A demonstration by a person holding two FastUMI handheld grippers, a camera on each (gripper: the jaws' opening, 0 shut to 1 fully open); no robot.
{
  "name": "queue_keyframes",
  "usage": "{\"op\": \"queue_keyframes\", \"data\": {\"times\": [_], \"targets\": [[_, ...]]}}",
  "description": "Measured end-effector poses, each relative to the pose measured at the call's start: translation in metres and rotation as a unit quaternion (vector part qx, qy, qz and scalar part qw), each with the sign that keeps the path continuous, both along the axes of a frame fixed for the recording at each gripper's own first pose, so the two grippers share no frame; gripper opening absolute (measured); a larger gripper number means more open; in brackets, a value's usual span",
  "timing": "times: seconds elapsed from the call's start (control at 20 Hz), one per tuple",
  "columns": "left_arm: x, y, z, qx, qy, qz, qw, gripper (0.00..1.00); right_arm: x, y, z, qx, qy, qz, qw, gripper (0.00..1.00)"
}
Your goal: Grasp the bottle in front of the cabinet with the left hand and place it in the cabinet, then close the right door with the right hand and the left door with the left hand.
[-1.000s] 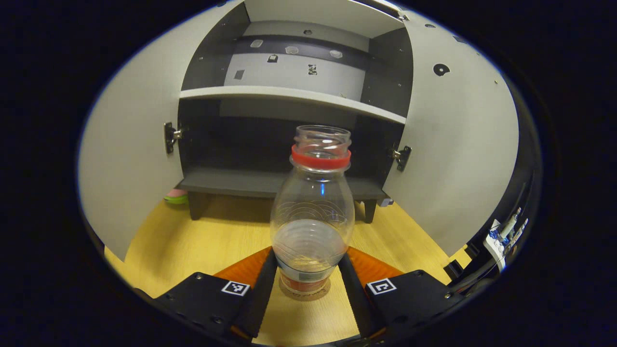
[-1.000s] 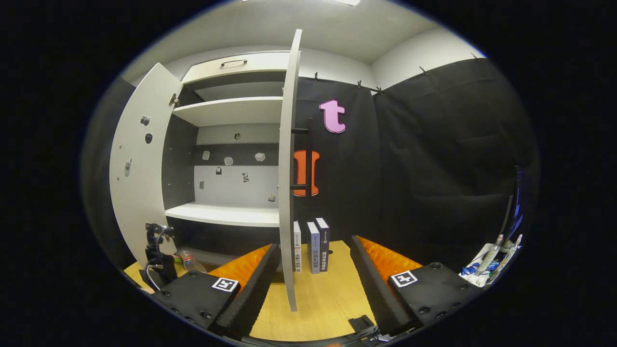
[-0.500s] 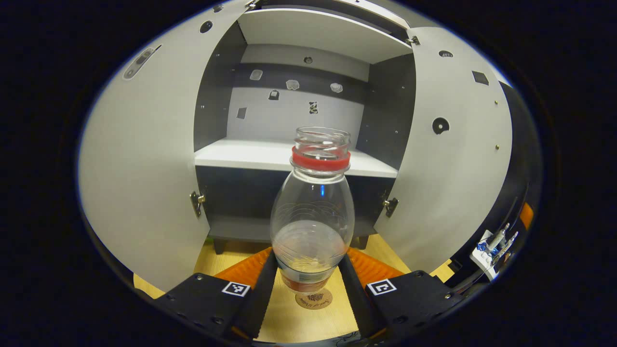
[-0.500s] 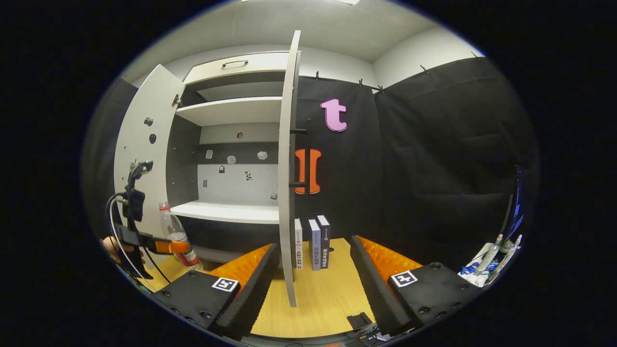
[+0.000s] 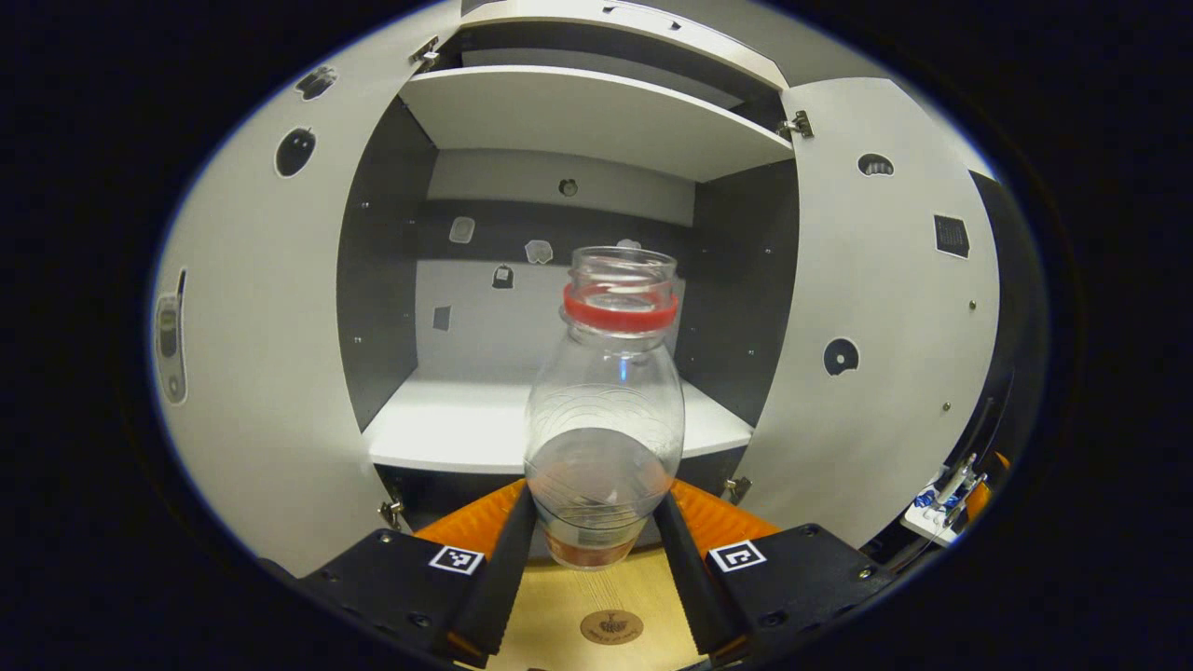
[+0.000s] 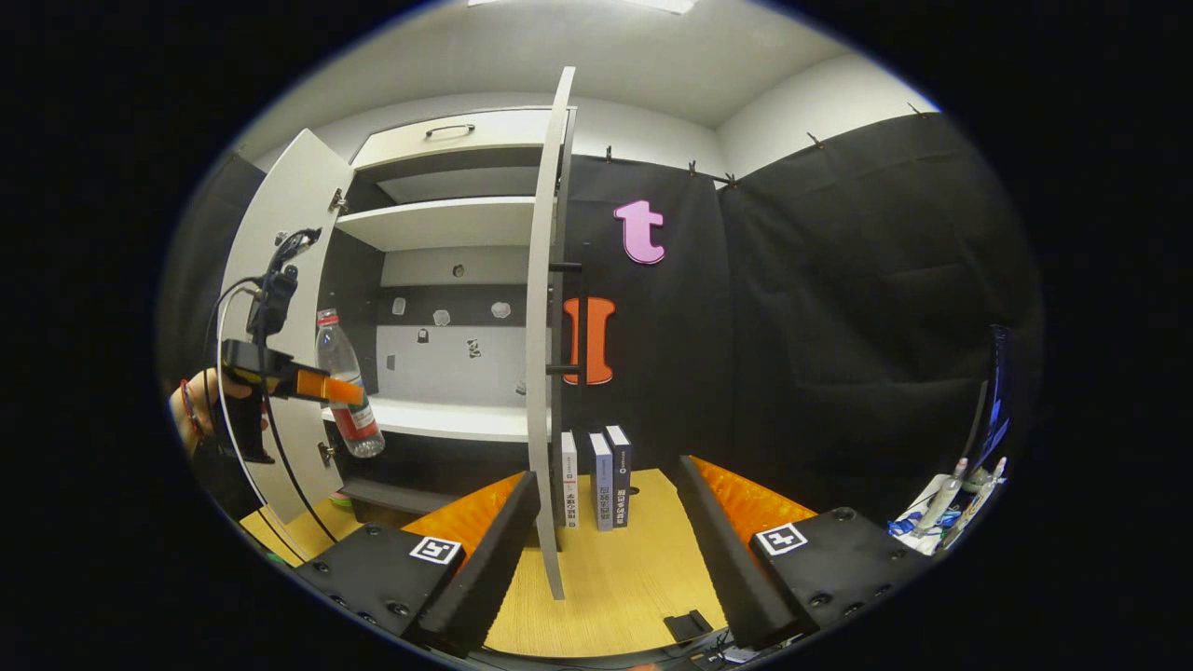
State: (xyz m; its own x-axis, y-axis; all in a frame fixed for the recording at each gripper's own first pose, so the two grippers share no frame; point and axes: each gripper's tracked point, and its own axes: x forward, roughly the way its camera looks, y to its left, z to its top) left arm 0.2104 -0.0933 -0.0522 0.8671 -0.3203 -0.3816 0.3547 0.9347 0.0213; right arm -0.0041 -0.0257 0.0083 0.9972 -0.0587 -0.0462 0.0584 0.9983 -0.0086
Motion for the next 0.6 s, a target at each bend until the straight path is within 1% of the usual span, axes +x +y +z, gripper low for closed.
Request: {"op": "queue_keyframes", "data": {"times": [0.15,0.2,0.45,0.6], "targets": [[0.024,-0.011,0.018,0.003,-0.017,-0.003,1.0,0.74,0.004,-0.005,-0.001,0.004,0.0,-0.005,1.0,0.98],[0.031,-0.016,0.021,-0.002,-0.018,-0.006,1.0,0.74,0.005,-0.007,-0.001,0.006,0.0,-0.007,1.0,0.89],[0.069,-0.03,0.019,0.005,-0.01,-0.005,1.0,0.74,0.006,-0.019,-0.002,0.009,-0.005,-0.021,1.0,0.89],[0.096,-0.034,0.009,0.015,0.003,0.0,1.0,0.74,0.007,-0.029,-0.003,0.013,-0.004,-0.032,0.999,0.89]]}}
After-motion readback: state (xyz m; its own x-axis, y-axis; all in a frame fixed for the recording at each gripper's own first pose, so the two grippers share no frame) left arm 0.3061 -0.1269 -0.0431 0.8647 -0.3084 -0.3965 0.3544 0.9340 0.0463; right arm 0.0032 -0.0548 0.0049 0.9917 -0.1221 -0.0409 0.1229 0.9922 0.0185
